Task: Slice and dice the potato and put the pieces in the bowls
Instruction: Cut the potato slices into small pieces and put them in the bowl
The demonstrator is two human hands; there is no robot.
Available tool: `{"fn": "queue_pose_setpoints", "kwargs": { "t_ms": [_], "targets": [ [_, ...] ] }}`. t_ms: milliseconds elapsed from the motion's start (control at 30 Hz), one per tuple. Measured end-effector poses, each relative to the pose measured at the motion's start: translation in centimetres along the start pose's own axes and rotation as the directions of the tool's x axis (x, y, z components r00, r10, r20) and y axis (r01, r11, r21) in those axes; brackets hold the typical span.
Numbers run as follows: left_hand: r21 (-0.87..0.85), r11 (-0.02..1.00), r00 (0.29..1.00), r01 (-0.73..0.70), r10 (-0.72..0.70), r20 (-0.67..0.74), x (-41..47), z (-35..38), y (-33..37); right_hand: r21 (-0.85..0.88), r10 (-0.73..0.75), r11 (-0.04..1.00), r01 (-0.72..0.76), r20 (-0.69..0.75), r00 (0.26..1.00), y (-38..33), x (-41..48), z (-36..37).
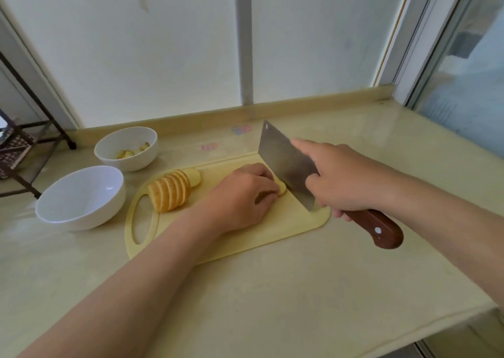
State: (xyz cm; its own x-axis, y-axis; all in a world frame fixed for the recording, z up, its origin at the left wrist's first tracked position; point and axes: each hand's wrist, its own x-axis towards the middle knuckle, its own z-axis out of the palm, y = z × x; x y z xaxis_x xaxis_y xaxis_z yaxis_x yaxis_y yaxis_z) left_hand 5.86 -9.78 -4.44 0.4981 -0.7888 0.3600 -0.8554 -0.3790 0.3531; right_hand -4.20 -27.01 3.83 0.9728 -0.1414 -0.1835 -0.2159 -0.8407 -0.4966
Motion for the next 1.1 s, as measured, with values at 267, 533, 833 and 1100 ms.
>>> {"fn": "queue_pose_setpoints", "kwargs": {
  "t_ms": [267,533,833,1100],
  "targets": [
    [0.038,0.994,0.995,-0.103,0.103,0.002,0.4,0.4,-0.7,-0.08,0.04,0.996,-0.041,-0.013,0.999,-1.5,-1.1,-0.3],
    [-0.009,0.993,0.993,-0.115,0.115,-0.01,0.3,0.5,-1.0,-0.15,0.052,0.987,-0.051,0.002,0.999,-2.4,-2.1,0.2],
    [-0.034,0.99,0.988,-0.137,0.134,-0.077,0.2,0.9,-1.3,-0.141,0.058,0.988,-0.066,-0.06,0.996,-3.2,-0.1,1.6],
    [0.025,0.994,0.986,-0.104,0.106,-0.132,-0.6,0.6,-1.1,-0.076,0.066,0.995,-0.072,-0.074,0.995,-2.9,0.9,0.6]
  ]
}}
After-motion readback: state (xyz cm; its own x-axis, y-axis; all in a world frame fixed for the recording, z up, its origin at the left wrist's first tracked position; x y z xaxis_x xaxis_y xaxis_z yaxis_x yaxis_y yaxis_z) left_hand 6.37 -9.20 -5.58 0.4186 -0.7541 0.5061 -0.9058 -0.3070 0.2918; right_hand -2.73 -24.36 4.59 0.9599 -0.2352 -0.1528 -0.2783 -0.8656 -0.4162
